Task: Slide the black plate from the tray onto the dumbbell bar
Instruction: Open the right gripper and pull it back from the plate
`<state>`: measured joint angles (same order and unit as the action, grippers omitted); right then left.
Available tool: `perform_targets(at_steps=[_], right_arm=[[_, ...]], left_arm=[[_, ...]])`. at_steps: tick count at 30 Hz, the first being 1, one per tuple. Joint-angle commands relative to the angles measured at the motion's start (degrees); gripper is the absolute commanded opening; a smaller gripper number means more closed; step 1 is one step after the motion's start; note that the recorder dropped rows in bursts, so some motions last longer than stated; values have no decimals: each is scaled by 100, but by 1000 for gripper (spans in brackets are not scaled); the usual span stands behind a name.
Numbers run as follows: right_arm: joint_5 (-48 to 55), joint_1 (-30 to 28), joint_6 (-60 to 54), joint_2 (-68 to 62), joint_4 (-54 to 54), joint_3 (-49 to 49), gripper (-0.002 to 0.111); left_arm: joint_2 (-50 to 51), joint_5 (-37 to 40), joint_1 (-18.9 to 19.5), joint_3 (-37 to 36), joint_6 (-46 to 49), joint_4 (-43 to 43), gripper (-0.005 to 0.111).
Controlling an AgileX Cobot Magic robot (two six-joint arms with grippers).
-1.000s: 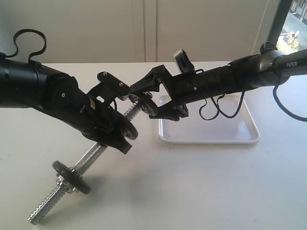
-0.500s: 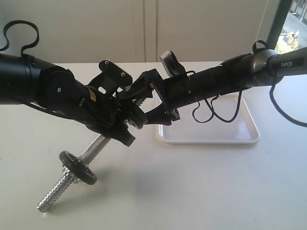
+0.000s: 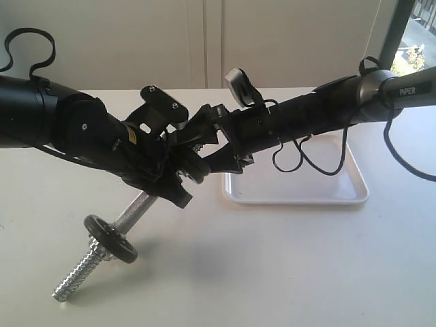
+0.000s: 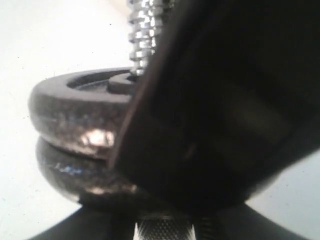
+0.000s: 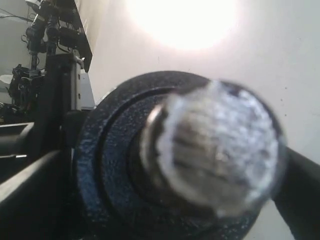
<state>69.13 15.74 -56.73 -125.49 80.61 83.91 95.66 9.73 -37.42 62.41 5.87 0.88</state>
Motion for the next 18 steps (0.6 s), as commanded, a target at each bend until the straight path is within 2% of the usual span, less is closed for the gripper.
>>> perform_targets(at_steps=[1,12,18], right_arm=[[83,-46,-135,94,52,-10,105],[83,-568,-108,94,-12,-10,105],[83,-952,143,94,-198,-10,105]], left_arm=[[-355,-584,-39,228,39,-38,0],[-290,-525,-27,228,-9,-38,0],[-85,-599,296,228,-679,-38,0]])
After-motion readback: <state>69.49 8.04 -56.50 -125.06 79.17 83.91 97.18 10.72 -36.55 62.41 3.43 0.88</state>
